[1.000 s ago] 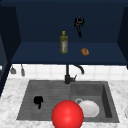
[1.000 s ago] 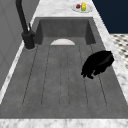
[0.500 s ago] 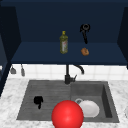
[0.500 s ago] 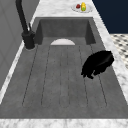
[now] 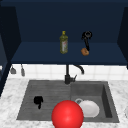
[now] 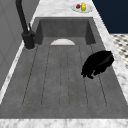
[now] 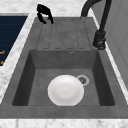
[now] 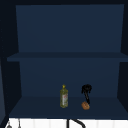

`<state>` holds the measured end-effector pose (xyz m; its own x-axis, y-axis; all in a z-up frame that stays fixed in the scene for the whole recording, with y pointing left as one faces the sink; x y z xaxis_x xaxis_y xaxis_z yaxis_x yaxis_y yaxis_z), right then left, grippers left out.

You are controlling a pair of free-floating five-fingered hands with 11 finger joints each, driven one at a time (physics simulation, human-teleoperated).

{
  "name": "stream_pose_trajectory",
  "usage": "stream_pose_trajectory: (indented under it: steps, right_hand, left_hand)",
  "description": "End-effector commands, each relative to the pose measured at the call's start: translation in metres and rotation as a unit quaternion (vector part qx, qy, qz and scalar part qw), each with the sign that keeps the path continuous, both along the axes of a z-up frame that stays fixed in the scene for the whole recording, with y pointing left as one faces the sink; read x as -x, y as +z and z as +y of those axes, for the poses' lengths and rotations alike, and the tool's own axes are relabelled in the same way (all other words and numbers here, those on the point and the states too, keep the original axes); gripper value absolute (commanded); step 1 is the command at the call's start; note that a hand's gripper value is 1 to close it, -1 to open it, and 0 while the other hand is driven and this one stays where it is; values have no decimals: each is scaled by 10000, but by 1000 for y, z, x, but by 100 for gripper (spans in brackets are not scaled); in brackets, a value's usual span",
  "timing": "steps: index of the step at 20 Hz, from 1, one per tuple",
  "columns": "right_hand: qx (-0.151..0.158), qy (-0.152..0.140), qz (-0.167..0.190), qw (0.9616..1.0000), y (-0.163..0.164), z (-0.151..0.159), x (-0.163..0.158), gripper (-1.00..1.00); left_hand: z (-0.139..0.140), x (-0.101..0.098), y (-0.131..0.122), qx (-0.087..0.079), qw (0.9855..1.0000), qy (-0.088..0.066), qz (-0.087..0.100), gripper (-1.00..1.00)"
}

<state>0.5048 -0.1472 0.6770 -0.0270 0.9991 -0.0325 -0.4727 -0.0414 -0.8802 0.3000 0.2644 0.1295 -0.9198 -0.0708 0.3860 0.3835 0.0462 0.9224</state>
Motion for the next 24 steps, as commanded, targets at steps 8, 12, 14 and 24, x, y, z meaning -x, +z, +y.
stream_pose_trajectory:
  steps: [8, 12, 14, 24]
  right_hand:
    - [-91, 305, 132, 9994, -50, -25, -19, -100]
    - [-43, 224, 256, 9994, -65, -24, -23, -100]
    - [100, 146, 273, 9995, -75, -17, -25, -100]
    - [408, 60, 767, 9962, -88, -9, -45, -100]
  left_hand:
    - [0, 0, 0, 0, 10000, 0, 0, 0]
    - [0, 0, 0, 0, 10000, 0, 0, 0]
    - [0, 0, 0, 0, 10000, 0, 0, 0]
    - [0, 0, 0, 0, 10000, 0, 0, 0]
